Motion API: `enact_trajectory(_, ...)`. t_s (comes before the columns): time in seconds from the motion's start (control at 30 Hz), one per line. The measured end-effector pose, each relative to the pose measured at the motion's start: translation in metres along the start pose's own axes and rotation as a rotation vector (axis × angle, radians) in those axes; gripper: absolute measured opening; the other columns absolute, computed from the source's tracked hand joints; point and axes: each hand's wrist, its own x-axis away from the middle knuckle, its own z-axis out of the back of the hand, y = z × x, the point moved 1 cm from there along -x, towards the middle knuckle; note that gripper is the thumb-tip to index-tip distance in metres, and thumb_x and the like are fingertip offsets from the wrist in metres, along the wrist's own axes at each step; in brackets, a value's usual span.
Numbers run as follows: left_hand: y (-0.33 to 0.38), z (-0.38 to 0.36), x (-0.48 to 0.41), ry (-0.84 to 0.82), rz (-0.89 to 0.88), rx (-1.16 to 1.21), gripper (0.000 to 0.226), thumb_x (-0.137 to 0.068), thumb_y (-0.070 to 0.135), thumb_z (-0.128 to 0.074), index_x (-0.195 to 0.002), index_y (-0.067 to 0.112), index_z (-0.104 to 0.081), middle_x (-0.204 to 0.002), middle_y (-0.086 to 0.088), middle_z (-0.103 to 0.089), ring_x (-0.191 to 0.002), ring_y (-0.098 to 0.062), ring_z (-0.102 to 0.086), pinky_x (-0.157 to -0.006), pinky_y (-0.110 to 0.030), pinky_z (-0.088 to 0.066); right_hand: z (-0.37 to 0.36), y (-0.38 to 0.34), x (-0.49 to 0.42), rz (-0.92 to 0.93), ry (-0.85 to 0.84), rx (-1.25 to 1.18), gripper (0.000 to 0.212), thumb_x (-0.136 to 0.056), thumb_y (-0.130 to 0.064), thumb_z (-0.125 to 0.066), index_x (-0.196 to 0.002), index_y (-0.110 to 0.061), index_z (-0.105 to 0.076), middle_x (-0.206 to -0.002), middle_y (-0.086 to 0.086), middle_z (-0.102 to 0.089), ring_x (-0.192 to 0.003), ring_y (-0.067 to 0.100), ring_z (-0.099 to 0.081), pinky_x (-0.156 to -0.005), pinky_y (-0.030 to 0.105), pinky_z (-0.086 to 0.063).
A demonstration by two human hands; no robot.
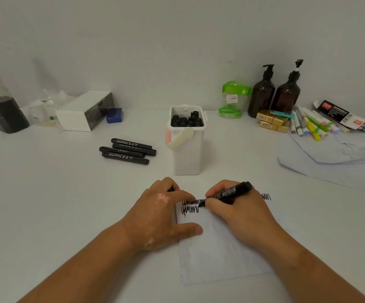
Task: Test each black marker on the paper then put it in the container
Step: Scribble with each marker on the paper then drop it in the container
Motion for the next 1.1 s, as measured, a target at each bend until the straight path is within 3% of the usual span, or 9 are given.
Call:
enact_trajectory(0.97,0.0002,0.0011,-0.0004,-0.022,0.022,0.0,0.071,-0.067,0.079,-0.065,-0.13,0.046,-0.056,-0.111,0.017,-0.045,-0.108,-0.005,-0.046,-0.097,-0.027,-0.043,0.0029,-0.0033,-0.0002,-0.031,-0.003,-0.006,0.005,-0.078,-0.028,-0.07,-0.074,-0.028,-0.069,-0.065,-0.012,-0.07,-0.06,0.0,-0.061,-0.048,0.006,-0.04)
enact_trajectory(1.1,-0.0014,0.0018,0.0007,-0.015,0.016,0.026,0.076,-0.069,0.078,-0.064,-0.136,0.046,-0.048,-0.112,0.018,-0.045,-0.108,0.0,-0.045,-0.096,-0.019,-0.04,0.0058,-0.0039,-0.0015,-0.045,0.054,-0.192,0.008,-0.072,-0.032,-0.069,-0.077,-0.026,-0.07,-0.061,-0.009,-0.067,-0.052,0.002,-0.056,-0.052,0.017,-0.04)
